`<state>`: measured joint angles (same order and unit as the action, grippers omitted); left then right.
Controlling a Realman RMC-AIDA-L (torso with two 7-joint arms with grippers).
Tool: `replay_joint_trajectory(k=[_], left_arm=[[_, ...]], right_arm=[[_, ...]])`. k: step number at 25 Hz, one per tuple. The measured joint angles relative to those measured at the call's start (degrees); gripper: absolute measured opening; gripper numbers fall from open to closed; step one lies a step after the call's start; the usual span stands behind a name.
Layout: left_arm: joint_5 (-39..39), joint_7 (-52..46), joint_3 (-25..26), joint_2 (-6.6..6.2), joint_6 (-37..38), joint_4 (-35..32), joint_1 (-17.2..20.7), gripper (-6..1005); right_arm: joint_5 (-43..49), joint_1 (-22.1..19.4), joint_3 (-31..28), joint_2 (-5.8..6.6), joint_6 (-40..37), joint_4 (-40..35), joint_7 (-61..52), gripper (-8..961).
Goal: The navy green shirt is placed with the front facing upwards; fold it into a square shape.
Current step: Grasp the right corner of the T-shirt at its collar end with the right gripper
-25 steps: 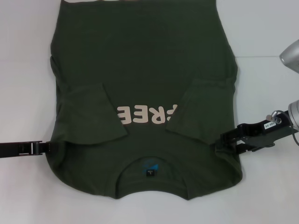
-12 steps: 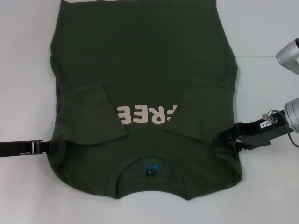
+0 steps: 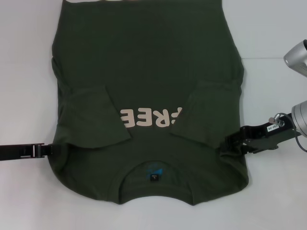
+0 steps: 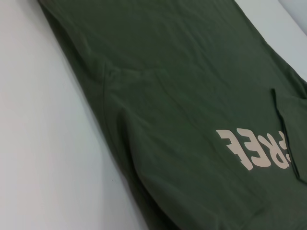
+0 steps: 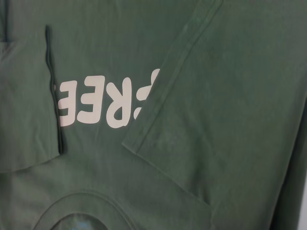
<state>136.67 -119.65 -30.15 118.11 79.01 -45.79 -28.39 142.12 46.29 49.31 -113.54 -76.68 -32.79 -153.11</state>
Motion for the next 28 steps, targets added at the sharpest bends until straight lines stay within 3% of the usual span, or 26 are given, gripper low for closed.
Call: replay_joint_trajectory(k=[7,24,28], left_arm=[[0.0,0.2,0.0,0.0,0.0,0.0,0.0,56],[-0.5,0.5,0.0,0.18,0.0,0.0,0.0,54],[-0.5,0.5,0.0,0.18,0.0,0.0,0.1,54]], right_arm=[[0.0,0.2,0.0,-0.16,0.2,0.0,0.0,537],[-0.2,-0.1,-0.2,-0.59,1.3,-0.5,0.5,503],[-0.1,-0.2,-0.1,-0.61,1.4,-0.6,0.7,322]])
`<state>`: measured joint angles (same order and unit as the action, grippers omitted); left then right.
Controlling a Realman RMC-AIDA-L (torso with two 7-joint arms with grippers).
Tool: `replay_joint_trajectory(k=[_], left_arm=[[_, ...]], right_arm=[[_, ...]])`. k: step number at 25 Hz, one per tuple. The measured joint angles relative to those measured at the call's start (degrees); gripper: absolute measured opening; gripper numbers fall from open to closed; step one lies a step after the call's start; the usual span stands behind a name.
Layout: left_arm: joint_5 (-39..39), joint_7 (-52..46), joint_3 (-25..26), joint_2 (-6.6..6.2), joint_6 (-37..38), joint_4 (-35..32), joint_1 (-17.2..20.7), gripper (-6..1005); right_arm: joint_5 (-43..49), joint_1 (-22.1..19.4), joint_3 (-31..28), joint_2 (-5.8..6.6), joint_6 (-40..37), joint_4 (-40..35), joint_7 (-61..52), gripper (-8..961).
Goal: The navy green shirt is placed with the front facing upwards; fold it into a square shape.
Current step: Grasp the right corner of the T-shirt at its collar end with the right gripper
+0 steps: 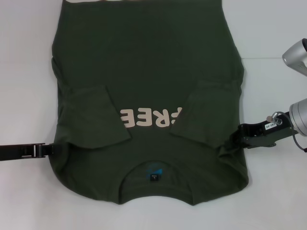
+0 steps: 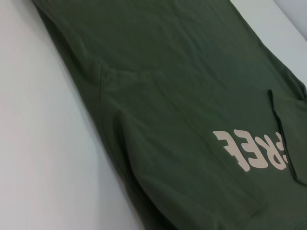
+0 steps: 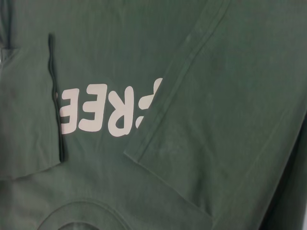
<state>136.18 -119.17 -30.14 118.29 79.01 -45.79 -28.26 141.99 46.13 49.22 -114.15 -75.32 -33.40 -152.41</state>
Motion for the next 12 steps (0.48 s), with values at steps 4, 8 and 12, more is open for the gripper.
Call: replay_joint_trajectory(k=[4,8,12], left_arm=[[0.0,0.0,0.0,0.0,0.0,0.0,0.0,54],[-0.1,0.0,0.0,0.0,0.0,0.0,0.0,54],[-0.1,0.0,0.0,-0.05,0.0,0.0,0.1,53]], right_arm=[[0.1,0.0,0.0,0.0,0.1,-0.1,0.6,193],[0.1,0.0,0.1,0.05,0.1,-0.1,1.1,80],[0.1,-0.1,0.1,0.15,0.1,-0.1,1.8,34]])
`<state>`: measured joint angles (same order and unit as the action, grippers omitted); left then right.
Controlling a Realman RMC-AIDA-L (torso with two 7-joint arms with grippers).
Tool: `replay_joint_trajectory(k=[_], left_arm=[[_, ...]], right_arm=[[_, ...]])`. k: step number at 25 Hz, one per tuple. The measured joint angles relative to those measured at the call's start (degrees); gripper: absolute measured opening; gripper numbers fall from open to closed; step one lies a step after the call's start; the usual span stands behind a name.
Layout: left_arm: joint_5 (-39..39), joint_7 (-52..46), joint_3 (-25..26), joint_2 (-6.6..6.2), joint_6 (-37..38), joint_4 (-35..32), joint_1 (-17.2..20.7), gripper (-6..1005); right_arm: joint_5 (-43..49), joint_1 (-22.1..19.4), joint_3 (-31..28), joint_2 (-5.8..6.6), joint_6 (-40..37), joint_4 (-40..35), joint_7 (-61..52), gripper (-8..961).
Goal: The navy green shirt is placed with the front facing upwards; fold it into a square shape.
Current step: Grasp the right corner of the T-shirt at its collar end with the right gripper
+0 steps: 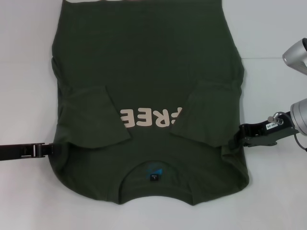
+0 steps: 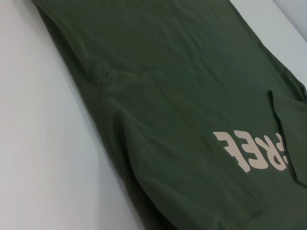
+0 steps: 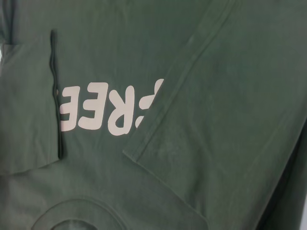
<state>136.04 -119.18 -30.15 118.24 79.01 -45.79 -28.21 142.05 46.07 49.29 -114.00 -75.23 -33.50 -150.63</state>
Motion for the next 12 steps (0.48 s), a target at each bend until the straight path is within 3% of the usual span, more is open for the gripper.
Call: replay_joint_trajectory(k=[5,12], left_arm=[[0.0,0.0,0.4,-0.11,0.3,0.0,0.0,53],[0.0,0.0,3.4,-0.67,2.0,0.0,0.1,52]], right_arm=[[-0.6,-1.1,-0.5,0.21,-1.4,-1.9,1.0,16],[-2.8,-7.0,-4.7,0.69,-8.1,-10.0,1.7,16]])
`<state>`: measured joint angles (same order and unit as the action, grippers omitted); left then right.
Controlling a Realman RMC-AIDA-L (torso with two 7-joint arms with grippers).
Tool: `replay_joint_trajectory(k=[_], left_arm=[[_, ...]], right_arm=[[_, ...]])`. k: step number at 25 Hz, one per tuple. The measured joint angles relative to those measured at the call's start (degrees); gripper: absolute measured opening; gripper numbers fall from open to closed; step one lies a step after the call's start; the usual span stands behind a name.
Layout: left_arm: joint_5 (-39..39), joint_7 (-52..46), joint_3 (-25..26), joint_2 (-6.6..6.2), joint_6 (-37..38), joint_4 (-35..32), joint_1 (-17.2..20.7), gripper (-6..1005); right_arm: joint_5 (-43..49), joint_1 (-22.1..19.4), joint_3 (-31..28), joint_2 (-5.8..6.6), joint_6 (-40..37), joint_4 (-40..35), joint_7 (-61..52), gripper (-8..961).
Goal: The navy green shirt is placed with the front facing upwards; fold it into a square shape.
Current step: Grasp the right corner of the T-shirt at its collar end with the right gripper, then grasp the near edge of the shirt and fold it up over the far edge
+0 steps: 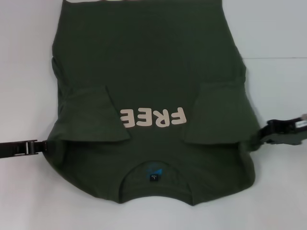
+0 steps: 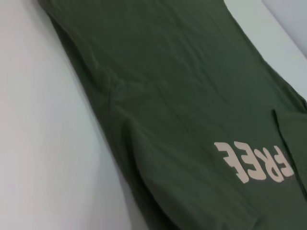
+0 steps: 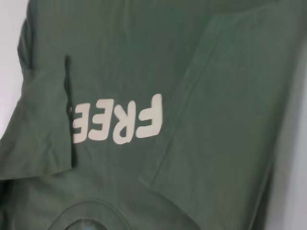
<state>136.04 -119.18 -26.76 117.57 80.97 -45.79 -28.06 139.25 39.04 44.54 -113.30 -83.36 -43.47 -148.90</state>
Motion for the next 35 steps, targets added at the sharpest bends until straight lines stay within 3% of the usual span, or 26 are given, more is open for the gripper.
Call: replay_joint_trajectory(k=[13,21,35], left_arm=[[4.2,-1.6,0.4,-0.74,2.5,-0.1,-0.4,52],[6.5,-2.3,2.3,-1.21,7.7,-1.8,0.1,52],[14.1,-1.4,7.1,-1.84,20.1,-4.4,1.9,52]], right_arm=[[0.2,-7.4,-4.8,2.76,-1.4,-0.4,2.2,17],[0.3,-9.5,-5.4,3.09,-2.6,-0.4,4.6,17],[1.8,-12.6,-6.0,3.69,-13.4,-0.7,9.5,21]])
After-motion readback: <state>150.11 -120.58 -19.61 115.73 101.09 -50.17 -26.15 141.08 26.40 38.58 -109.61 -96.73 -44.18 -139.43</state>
